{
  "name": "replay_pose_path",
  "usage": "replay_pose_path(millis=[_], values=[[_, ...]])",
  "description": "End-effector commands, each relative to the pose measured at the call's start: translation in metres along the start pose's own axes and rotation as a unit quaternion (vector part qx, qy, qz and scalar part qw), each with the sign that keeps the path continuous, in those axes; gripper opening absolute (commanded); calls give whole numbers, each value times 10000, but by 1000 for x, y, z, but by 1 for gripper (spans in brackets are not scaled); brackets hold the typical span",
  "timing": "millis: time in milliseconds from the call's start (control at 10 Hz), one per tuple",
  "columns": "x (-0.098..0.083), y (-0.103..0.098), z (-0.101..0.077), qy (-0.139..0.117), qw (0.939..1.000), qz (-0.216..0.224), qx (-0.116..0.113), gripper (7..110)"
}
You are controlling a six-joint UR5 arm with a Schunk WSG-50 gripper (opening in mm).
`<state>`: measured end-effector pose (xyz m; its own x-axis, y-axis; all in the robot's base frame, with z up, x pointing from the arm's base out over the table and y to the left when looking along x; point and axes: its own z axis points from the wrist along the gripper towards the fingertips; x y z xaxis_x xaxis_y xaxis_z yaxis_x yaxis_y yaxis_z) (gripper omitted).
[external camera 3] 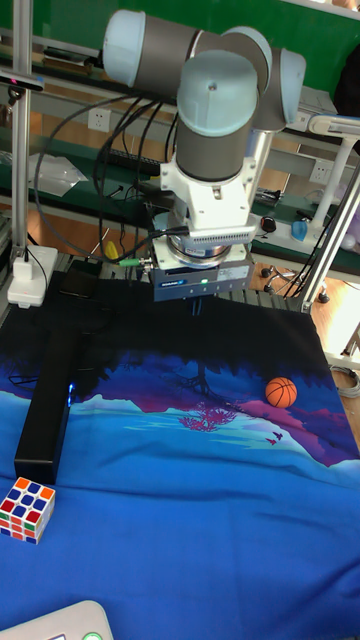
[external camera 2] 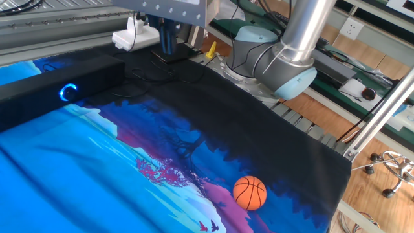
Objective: Turn the knob to decrease the volume of the speaker
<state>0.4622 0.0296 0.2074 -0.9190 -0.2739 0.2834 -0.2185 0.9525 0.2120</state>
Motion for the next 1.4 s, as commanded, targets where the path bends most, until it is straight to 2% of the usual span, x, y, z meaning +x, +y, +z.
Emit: replay_pose_path(millis=[0, 100, 300, 500, 800, 1000, 1100, 1200, 1300], values=[[18, -1, -3, 330, 9994, -125, -67, 7], [13, -7, -2, 301, 9995, -135, -23, 7], [-4, -32, -6, 237, 9991, -344, 48, 7], [-22, -76, -20, 247, 9968, -734, 174, 7], [-52, -128, -37, 103, 9914, -1305, 53, 7], [-73, -166, -38, -104, 9863, -1625, 276, 7], [-82, -170, -36, -190, 9827, -1803, 370, 7], [-75, -156, -35, -100, 9765, -2152, 78, 7], [-54, -156, -36, 309, 9763, -2141, -11, 7]])
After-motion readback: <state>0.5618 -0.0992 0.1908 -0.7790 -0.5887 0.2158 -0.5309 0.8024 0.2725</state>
